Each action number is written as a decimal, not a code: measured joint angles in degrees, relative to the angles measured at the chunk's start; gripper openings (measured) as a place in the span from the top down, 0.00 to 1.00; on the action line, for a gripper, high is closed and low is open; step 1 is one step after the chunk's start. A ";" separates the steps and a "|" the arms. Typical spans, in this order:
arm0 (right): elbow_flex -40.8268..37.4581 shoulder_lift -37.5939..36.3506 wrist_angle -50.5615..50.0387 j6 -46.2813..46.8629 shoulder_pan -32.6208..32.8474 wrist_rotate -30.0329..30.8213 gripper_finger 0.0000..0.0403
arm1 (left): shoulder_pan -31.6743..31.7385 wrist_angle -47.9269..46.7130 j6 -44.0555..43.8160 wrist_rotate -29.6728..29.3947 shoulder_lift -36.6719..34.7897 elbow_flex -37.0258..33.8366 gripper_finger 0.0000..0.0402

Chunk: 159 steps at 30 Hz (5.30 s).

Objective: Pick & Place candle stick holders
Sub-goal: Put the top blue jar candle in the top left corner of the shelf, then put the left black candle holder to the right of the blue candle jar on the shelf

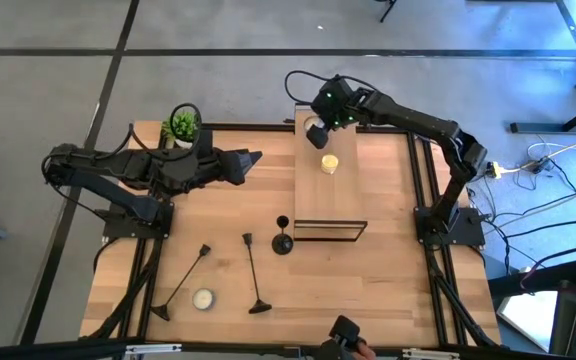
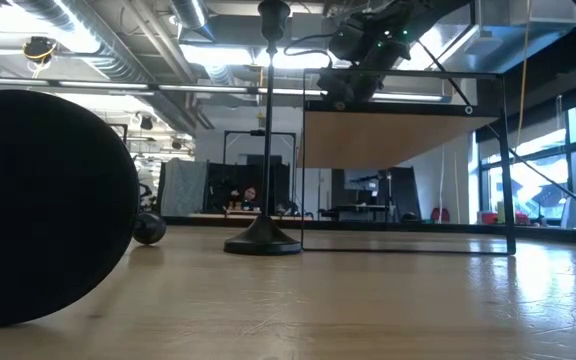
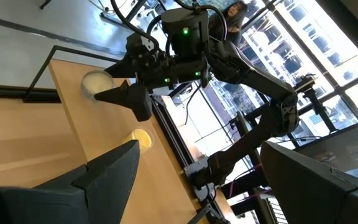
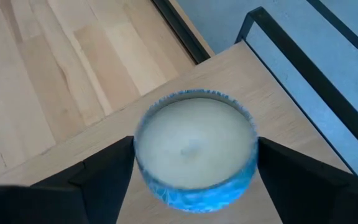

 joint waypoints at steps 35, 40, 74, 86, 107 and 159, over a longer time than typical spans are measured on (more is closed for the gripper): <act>0.02 -9.97 -10.74 -3.18 2.38 -7.04 0.30 | 0.00 -0.07 2.36 4.12 -0.01 0.00 0.18; 0.02 -10.38 -17.51 -8.23 3.02 -9.26 0.59 | 0.00 -0.07 3.65 4.33 0.00 0.00 0.18; 0.02 -2.25 -9.66 -3.02 2.86 -2.11 1.00 | -1.18 -0.38 6.49 2.84 2.04 -0.07 0.18; 0.02 -0.55 -8.94 -4.77 2.79 1.51 1.00 | -1.18 -0.48 6.49 2.60 2.03 -0.07 0.18; 0.02 -0.19 -3.60 -5.60 0.67 1.49 1.00 | -1.18 -0.48 5.81 2.10 2.03 -0.04 0.18; 3.85 -30.82 -30.22 26.38 29.09 -5.75 0.99 | -20.04 -21.52 -15.95 43.13 10.46 0.02 0.18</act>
